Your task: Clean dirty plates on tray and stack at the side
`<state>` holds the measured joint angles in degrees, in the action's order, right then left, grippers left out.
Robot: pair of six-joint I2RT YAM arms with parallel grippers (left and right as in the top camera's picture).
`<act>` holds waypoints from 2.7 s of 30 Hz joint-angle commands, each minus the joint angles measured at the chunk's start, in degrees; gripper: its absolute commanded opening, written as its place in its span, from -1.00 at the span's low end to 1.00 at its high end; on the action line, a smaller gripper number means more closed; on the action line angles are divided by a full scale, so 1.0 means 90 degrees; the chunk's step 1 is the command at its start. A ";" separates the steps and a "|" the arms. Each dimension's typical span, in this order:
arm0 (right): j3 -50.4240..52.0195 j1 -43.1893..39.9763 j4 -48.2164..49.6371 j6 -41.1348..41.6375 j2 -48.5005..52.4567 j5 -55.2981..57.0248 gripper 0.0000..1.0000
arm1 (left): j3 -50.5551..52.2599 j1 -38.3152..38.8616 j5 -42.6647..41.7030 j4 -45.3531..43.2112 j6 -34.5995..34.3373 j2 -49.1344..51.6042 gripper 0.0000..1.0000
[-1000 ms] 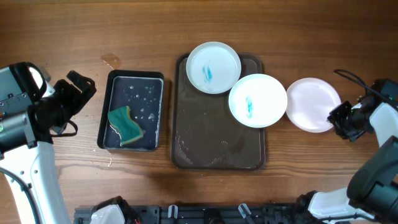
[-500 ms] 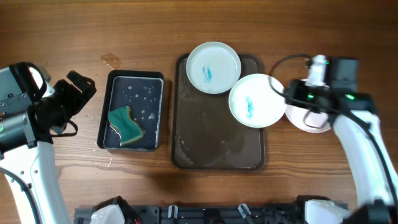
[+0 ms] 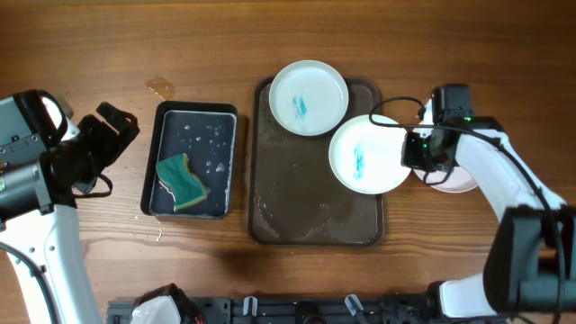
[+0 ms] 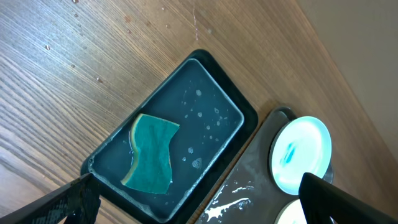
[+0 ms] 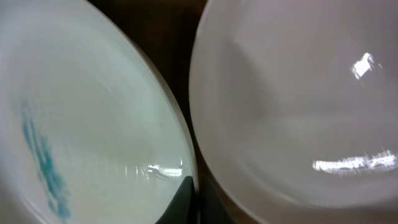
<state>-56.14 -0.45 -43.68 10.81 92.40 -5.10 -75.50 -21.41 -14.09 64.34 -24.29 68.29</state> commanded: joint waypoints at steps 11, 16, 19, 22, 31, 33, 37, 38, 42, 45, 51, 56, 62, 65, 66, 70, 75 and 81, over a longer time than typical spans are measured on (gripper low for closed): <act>0.1185 0.2174 0.0352 0.2968 -0.0862 -0.0843 -0.91 | -0.0107 -0.0027 -0.0129 -0.0027 -0.0044 -0.0039 1.00; 0.1537 0.2448 0.1413 0.3619 -0.0379 -0.0427 -0.91 | -0.0107 -0.0027 -0.0175 -0.0163 -0.0206 -0.0039 1.00; 0.1319 0.2446 0.1532 0.2545 -0.0442 -0.0425 -0.47 | -0.0104 0.0007 -0.0838 -0.0070 -0.0070 -0.0022 1.00; 0.0852 0.2416 0.1025 0.1897 -0.0763 -0.0350 -0.43 | -0.0078 0.0505 -0.0707 0.0338 0.0602 0.0182 1.00; 0.0427 0.2351 0.0435 0.1486 -0.2101 -0.0355 -0.41 | 0.1387 0.1598 0.0862 0.0255 -0.0369 0.1435 0.48; 0.0427 0.2351 0.0367 0.1481 -0.2125 -0.0355 -0.41 | 0.1838 0.1598 0.0860 -0.0092 -0.0529 0.1880 0.11; 0.0430 0.2351 0.0345 0.1484 -0.2123 -0.0355 -0.41 | 0.2300 0.1705 0.0622 -0.0896 -0.0493 0.2582 -0.14; 0.0430 0.2351 0.0347 0.1484 -0.2123 -0.0355 -0.41 | 0.2346 0.1763 0.0624 -0.1042 -0.0493 0.2710 -0.16; 0.0430 0.2351 0.0347 0.1489 -0.2123 -0.0357 -0.42 | 0.2414 0.2127 0.0979 -0.1564 -0.0505 0.3327 -0.62; 0.0430 0.2351 0.0342 0.1486 -0.2125 -0.0357 -0.42 | 0.2414 0.2276 0.1175 -0.1724 -0.0520 0.3560 -0.92; 0.0430 0.2351 0.0328 0.1486 -0.2125 -0.0381 -0.43 | 0.1809 0.2278 0.1173 -0.1027 -0.0493 0.3245 -0.82; 0.0430 0.2351 0.0289 0.1484 -0.2125 -0.0379 -0.43 | 0.1326 0.2278 0.1387 -0.0665 -0.0304 0.2800 -0.02; 0.0430 0.2351 0.0287 0.1486 -0.2125 -0.0379 -0.43 | 0.1872 0.2280 0.1887 -0.1188 -0.0355 0.3058 -0.14; 0.0430 0.2351 0.0223 0.1525 -0.2125 -0.0379 -0.42 | 0.2322 0.2278 0.1885 -0.1678 -0.0352 0.3305 -0.39; 0.0430 0.2351 0.0182 0.1564 -0.2125 -0.0379 -0.41 | 0.2392 0.2280 0.1880 -0.1766 -0.0352 0.3359 -0.46; 0.0459 0.2295 -0.0121 0.2242 -0.2118 -0.0051 -0.41 | 0.2380 0.2278 0.1831 -0.1768 -0.0338 0.3407 -0.92; 0.0459 0.1690 -0.0056 0.1559 -0.1761 -0.0872 -0.42 | 0.1693 0.2290 0.1722 -0.1027 -0.0197 0.3011 -0.92; 0.0461 0.1566 0.0223 0.0622 -0.0721 -0.1863 -0.41 | 0.0663 0.2657 0.1224 -0.0284 0.0180 0.2441 -0.92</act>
<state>-51.64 13.41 -42.48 20.23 81.30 -17.47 -63.75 -0.08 0.10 59.68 -25.41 94.52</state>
